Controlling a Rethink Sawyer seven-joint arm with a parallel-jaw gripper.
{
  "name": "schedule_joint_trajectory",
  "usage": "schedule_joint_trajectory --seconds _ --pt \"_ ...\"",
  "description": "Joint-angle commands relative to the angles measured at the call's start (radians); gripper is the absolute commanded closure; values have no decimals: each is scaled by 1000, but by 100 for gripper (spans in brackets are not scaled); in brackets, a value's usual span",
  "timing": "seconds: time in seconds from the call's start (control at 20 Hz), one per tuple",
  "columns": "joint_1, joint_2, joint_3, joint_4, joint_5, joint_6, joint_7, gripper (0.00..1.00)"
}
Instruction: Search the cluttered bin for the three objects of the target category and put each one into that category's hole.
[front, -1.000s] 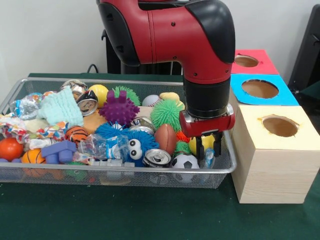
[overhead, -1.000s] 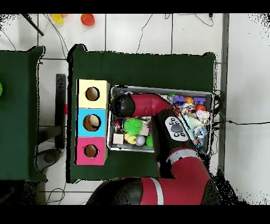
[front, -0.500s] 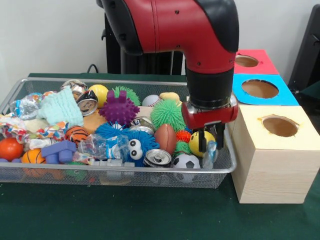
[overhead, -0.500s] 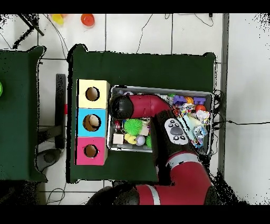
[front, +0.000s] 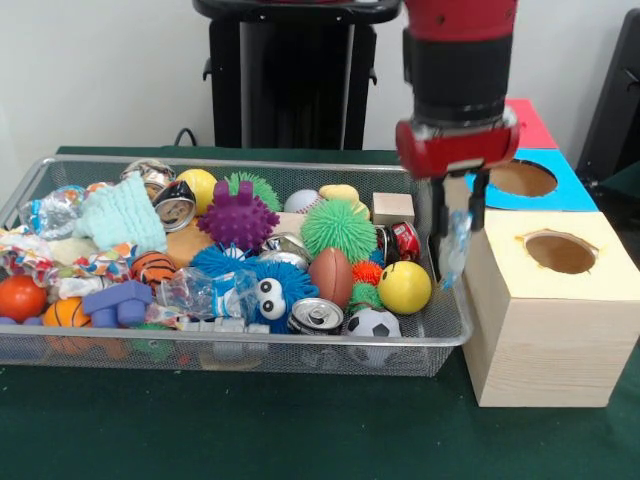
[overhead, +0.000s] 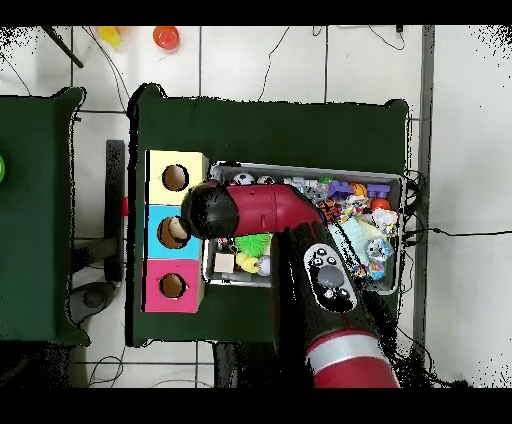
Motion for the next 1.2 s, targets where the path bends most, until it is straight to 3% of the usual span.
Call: schedule_joint_trajectory --seconds 0.05,0.3,0.6,0.75,1.2 --pt "15 -159 3 133 90 183 157 100" --pt "55 -252 -21 150 143 261 184 100" --pt "85 -399 -59 188 197 422 171 100" --pt "84 -428 -70 225 216 424 154 100" --pt "92 -406 -85 287 212 314 144 100"
